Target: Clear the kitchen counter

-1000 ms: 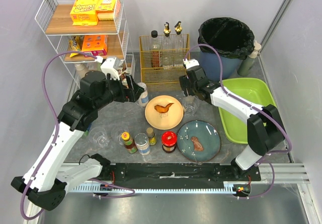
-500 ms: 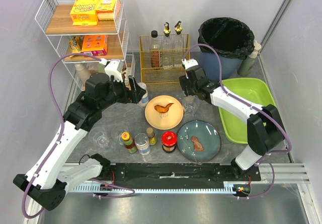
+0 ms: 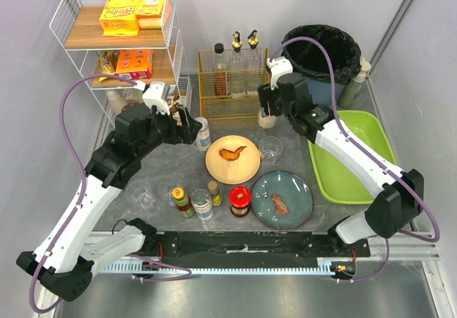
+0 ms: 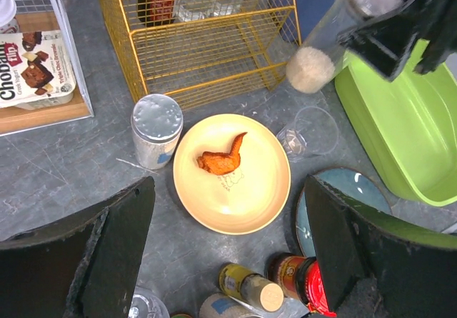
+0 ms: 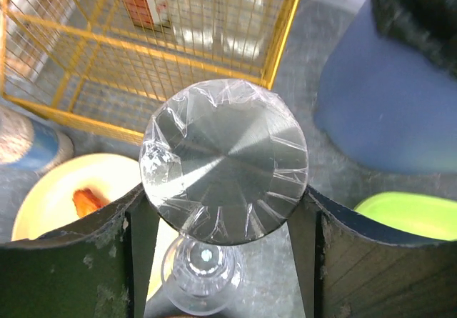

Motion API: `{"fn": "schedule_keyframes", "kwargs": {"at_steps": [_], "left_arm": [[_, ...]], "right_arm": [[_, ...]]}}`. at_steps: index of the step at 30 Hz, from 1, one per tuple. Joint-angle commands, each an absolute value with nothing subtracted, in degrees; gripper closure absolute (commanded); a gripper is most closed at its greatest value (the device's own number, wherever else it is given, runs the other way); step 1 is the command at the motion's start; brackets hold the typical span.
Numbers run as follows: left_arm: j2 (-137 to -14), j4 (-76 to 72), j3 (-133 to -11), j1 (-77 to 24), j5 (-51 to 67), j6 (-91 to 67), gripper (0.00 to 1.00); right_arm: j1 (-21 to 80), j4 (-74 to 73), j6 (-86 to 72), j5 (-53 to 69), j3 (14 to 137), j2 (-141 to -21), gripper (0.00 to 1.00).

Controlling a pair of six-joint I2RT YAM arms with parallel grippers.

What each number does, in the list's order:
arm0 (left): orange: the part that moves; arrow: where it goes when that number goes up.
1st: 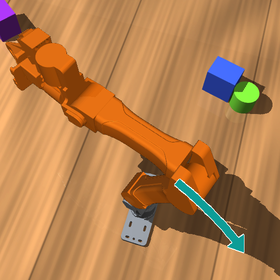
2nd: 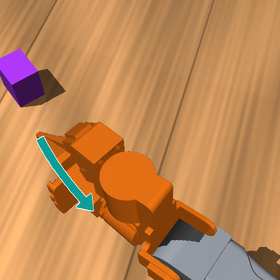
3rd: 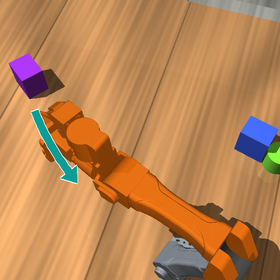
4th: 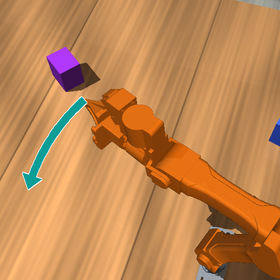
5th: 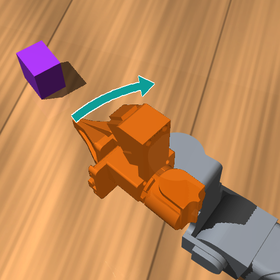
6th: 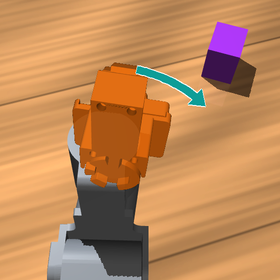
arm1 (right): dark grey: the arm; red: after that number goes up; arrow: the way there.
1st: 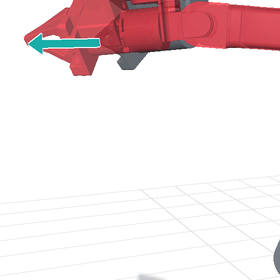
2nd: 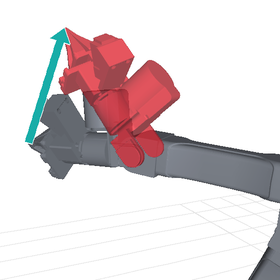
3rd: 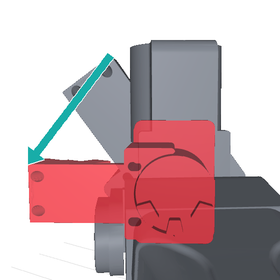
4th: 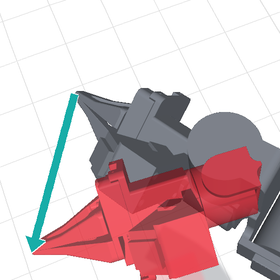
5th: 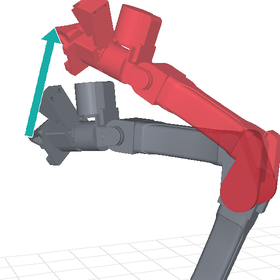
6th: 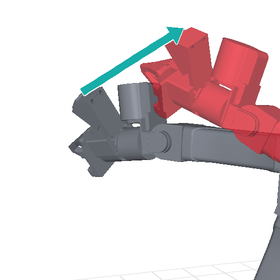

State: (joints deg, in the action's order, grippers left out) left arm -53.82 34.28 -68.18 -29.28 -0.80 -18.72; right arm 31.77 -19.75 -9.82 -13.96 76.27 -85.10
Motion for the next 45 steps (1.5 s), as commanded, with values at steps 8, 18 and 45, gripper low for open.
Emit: {"fn": "schedule_keyframes", "kwargs": {"at_steps": [8,18,45], "left_arm": [[-52.6,34.9,-71.3,-29.1,-1.2,-16.4,0.09],[-52.6,30.5,-68.8,-29.1,-1.1,-16.3,0.09],[-52.6,26.1,-65.0,-29.1,-4.8,-17.0,0.10]], "right_arm": [[32.0,-16.7,-9.4,-9.8,85.0,-81.2,0.84],[32.6,-16.6,-9.5,-10.0,91.7,-84.1,0.85],[32.6,11.4,-5.2,-25.1,92.6,-103.3,0.87]]}}
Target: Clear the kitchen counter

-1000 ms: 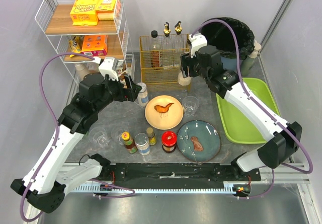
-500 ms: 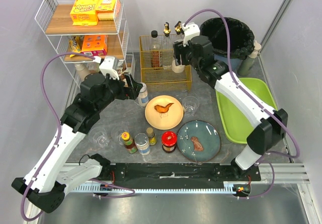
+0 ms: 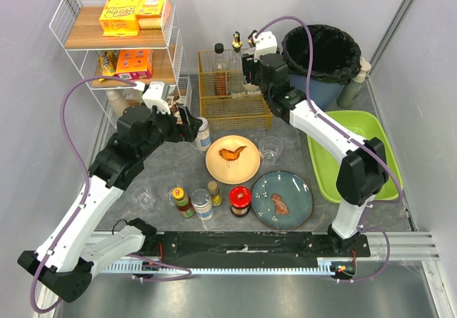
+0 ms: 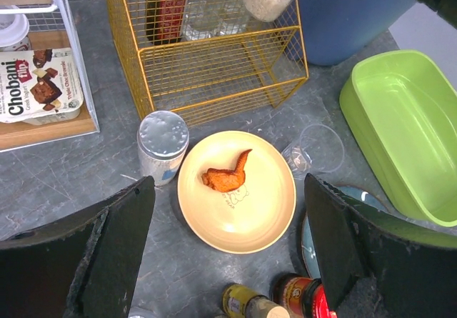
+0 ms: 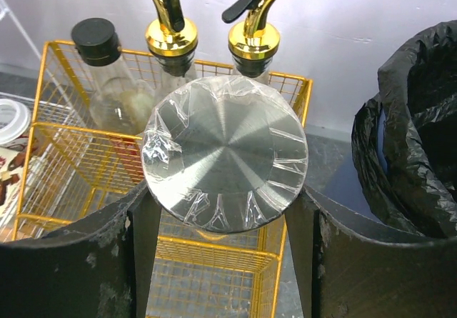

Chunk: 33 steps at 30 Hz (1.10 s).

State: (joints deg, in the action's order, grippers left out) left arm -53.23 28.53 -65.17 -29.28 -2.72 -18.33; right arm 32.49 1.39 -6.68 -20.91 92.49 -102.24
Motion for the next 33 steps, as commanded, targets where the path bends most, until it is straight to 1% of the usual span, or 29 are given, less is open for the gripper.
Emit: {"fn": "schedule_keyframes", "kwargs": {"at_steps": [1,11,15,21,24,27,30,31,32,33], "left_arm": [[-52.7,26.0,-65.0,-29.1,-5.0,-16.9,0.10],[-52.0,26.4,-63.5,-29.2,-5.6,-17.1,0.10],[-52.2,26.0,-63.1,-29.1,-5.6,-17.5,0.10],[-52.9,25.3,-63.1,-29.2,-4.3,-18.7,0.10],[-53.0,25.3,-62.8,-29.1,-3.5,-19.2,0.10],[-53.0,25.3,-62.4,-29.1,-3.2,-19.5,0.10],[-53.2,25.4,-62.1,-29.1,-3.2,-19.7,0.10],[-53.1,25.4,-62.1,-29.1,-3.2,-19.7,0.10],[-53.1,25.4,-62.1,-29.1,-3.2,-19.7,0.10],[-53.0,25.4,-62.1,-29.2,-3.3,-19.7,0.10]], "right_arm": [[32.6,11.9,-5.2,-25.7,92.1,-103.7,0.87],[32.6,12.5,-5.1,-27.2,89.1,-106.7,0.86],[32.6,11.6,-4.7,-27.0,89.8,-109.2,0.83],[32.5,9.6,-5.7,-26.8,91.7,-112.6,0.76],[32.4,8.4,-6.5,-27.0,91.9,-113.5,0.74],[32.3,6.7,-7.1,-26.7,92.1,-113.9,0.67],[32.3,6.4,-7.3,-26.6,91.4,-113.7,0.54],[32.3,6.3,-7.4,-26.8,91.3,-113.6,0.46],[32.3,6.0,-7.6,-26.9,91.2,-113.2,0.35],[32.3,5.9,-7.7,-27.0,91.0,-112.7,0.26]]}}
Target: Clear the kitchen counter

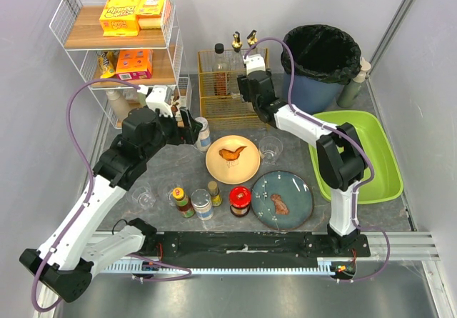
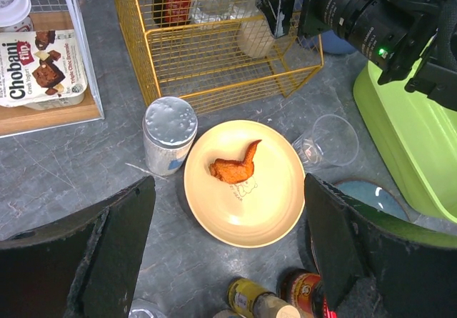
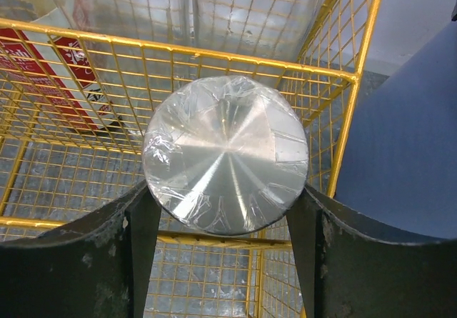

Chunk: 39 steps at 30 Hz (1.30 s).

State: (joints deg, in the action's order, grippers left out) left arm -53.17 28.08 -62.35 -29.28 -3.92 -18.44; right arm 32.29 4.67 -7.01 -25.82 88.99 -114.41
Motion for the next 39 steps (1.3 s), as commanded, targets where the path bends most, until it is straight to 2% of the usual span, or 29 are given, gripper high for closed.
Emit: {"fn": "schedule_keyframes", "kwargs": {"at_steps": [1,3,4,13,17,23,39], "left_arm": [[-52.9,25.4,-62.1,-29.1,-3.3,-19.7,0.10],[-52.6,25.5,-62.1,-29.1,-3.5,-19.7,0.10],[-52.6,25.5,-62.1,-29.1,-3.6,-19.7,0.10],[-50.8,27.3,-61.8,-29.1,-6.9,-18.5,0.09],[-48.2,27.6,-60.2,-29.1,-10.2,-17.6,0.09],[-40.0,20.0,-50.8,-29.1,-12.0,-16.1,0.10],[-35.2,18.0,-47.3,-29.2,-15.7,-15.2,0.10]], "right_arm": [[32.3,6.1,-7.8,-27.1,90.4,-111.8,0.20],[32.3,6.6,-7.8,-26.6,90.2,-110.0,0.05],[32.3,6.4,-7.6,-26.1,90.3,-109.3,0.02],[33.0,1.6,-5.5,-17.0,89.8,-100.4,0.02],[34.8,1.2,-2.6,-5.9,84.5,-94.8,0.02],[42.3,3.2,-5.4,-2.0,77.7,-91.6,0.02],[52.2,3.9,-9.8,-6.2,80.8,-107.5,0.02]]}}
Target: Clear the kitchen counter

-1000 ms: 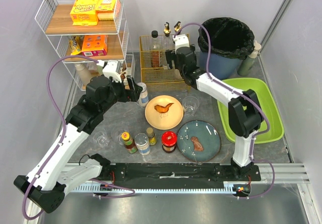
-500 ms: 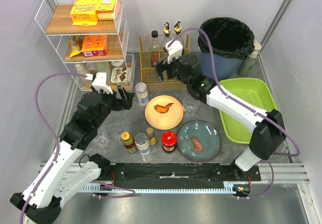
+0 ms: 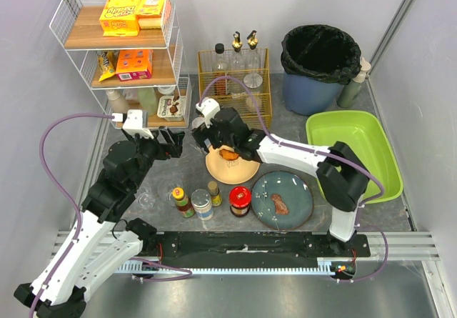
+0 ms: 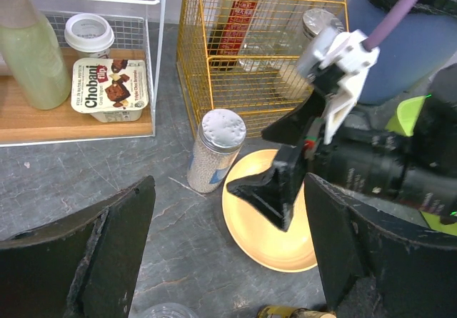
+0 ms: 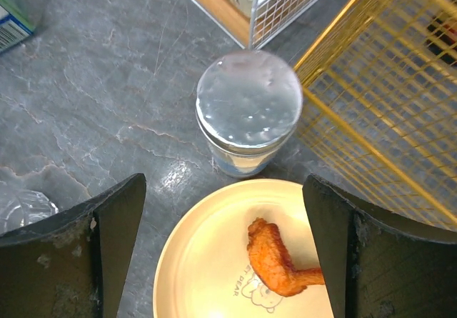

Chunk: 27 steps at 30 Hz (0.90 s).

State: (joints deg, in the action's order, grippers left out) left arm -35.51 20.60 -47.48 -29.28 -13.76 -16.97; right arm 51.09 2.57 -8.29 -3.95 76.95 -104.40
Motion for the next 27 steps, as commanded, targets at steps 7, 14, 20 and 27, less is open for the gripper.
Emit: {"fn": "schedule_keyframes", "kwargs": {"at_steps": [7,14,20,27], "left_arm": [[-34.5,18.0,-47.1,-29.1,-16.0,-13.9,0.10],[-34.4,18.0,-47.1,-29.1,-15.6,-13.8,0.09],[-34.4,17.9,-46.9,-29.1,-15.7,-13.8,0.09],[-35.0,18.4,-47.2,-29.2,-15.2,-13.7,0.09]], "right_arm": [[52.4,4.7,-13.0,-9.6,83.7,-112.2,0.02],[52.4,9.1,-15.9,-12.7,85.1,-115.1,0.03],[52.4,11.0,-18.5,-15.6,86.2,-117.0,0.09],[52.5,9.5,-19.9,-16.7,88.5,-118.2,0.27]]}}
